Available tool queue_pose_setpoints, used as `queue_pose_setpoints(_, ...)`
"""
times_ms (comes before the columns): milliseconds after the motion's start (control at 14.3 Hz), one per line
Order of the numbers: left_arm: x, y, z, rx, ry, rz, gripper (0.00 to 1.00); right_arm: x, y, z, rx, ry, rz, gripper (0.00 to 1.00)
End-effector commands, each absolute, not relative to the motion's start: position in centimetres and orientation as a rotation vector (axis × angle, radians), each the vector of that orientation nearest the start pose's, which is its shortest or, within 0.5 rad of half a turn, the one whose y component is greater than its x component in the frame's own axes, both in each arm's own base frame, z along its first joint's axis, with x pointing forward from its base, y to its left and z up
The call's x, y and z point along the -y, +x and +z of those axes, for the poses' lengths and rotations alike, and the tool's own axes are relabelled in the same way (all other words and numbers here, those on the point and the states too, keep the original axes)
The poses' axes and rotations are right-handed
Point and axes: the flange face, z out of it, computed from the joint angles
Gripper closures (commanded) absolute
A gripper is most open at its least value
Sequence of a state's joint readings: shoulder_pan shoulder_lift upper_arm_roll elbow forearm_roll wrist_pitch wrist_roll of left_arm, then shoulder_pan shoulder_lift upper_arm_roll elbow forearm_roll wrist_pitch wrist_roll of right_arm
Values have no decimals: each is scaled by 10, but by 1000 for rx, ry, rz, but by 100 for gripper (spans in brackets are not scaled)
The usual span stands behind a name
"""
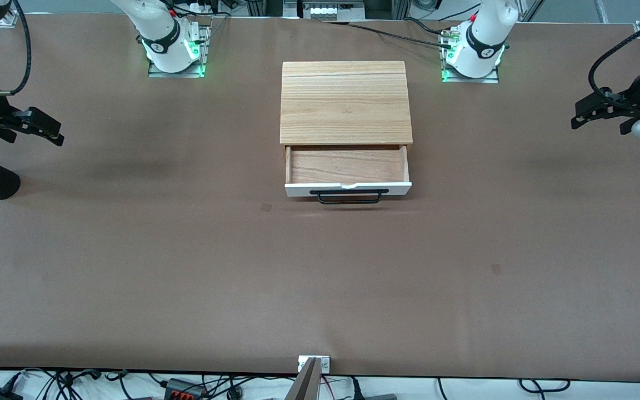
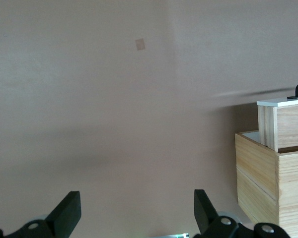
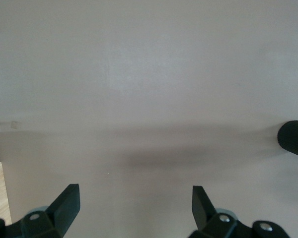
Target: Pull top drawer with both arms simultaneously
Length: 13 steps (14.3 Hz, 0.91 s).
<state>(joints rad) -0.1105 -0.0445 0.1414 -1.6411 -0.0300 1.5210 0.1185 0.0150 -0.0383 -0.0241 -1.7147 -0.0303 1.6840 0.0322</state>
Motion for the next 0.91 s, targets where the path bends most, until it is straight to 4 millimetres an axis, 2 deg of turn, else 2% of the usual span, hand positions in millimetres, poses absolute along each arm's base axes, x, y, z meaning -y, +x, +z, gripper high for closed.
queue_pose_setpoints(0,-15,536,616,-124,-3153,128,0,11,549,592,-42,-3180,-34,0)
queue_pose_setpoints(629,-15,536,617,-124,-3155,125,0,9,547,591,-37,-3179,-27,0)
queue_pose_setpoints(839,-16,536,617,-124,-3155,125,0,10,546,588,12,-3180,-19,0)
